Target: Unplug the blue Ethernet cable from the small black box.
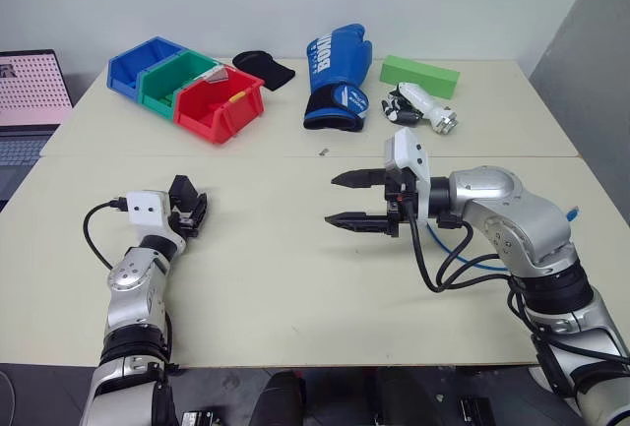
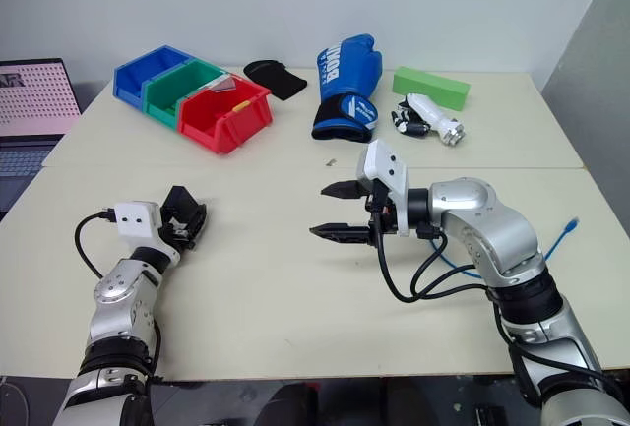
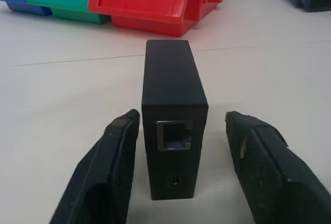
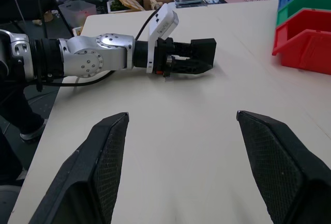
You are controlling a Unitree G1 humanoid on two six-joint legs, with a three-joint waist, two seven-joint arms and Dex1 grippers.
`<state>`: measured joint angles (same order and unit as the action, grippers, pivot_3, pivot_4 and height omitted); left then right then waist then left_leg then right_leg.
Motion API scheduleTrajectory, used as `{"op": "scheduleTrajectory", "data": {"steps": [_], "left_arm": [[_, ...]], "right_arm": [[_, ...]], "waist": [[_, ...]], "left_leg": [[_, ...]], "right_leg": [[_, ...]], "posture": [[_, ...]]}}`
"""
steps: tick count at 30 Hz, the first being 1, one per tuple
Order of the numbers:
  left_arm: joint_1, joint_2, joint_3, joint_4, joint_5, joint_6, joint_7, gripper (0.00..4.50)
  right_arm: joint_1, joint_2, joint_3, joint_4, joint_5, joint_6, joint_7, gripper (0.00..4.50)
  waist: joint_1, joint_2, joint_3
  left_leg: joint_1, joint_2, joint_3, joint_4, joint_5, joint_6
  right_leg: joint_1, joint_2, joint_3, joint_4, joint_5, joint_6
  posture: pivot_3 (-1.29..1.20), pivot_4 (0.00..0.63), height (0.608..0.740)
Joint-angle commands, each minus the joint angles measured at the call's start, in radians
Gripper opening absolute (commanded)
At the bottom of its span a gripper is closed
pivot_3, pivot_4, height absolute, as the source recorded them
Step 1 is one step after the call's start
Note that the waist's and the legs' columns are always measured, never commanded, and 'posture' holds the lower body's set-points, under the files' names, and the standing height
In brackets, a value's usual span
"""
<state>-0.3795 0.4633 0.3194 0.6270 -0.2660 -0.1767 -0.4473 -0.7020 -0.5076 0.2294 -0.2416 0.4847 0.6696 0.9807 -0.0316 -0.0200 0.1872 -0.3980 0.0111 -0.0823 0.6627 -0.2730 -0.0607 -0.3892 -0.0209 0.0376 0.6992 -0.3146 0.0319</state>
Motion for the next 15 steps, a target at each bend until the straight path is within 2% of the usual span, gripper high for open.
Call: {"op": "scheduleTrajectory", "data": {"steps": [1,5,9,15], "left_arm": [[0.054,0.016,0.022,-0.110,-0.022,0.041,0.004,3.67],[0.180,0.043,0.029,-0.344,-0.036,0.225,0.046,3.67],[0.303,0.111,0.010,-0.573,0.002,0.382,0.057,3.67],[0.402,0.222,0.076,-0.781,-0.080,0.530,-0.044,3.67]], "right_arm": [[0.003,-0.009,-0.010,-0.052,0.004,0.004,-0.003,3.55],[0.030,-0.027,-0.021,-0.059,0.001,0.010,-0.005,3.55],[0.084,-0.052,-0.052,-0.060,0.002,0.006,-0.020,3.55],[0.195,-0.130,-0.136,-0.034,-0.029,-0.109,-0.009,3.55]], "waist": [[0.000,0.000,0.000],[-0.004,0.000,0.000],[-0.002,0.000,0.000],[0.006,0.000,0.000]], "left_leg": [[0.000,0.000,0.000,0.000,0.000,0.000],[0.000,0.001,0.000,0.000,0.000,0.000],[0.000,0.002,-0.001,-0.001,0.000,0.000],[0.000,0.000,-0.001,0.000,0.000,0.000]], "right_leg": [[0.000,0.000,0.000,0.000,0.000,0.000],[0.000,-0.001,0.001,0.000,0.000,0.000],[0.000,-0.001,0.001,-0.001,0.000,0.000],[0.002,-0.001,0.001,-0.001,0.000,0.000]], "posture": [[0.00,0.150,0.740],[0.00,0.150,0.740],[0.00,0.150,0.740],[0.00,0.150,0.740]]}}
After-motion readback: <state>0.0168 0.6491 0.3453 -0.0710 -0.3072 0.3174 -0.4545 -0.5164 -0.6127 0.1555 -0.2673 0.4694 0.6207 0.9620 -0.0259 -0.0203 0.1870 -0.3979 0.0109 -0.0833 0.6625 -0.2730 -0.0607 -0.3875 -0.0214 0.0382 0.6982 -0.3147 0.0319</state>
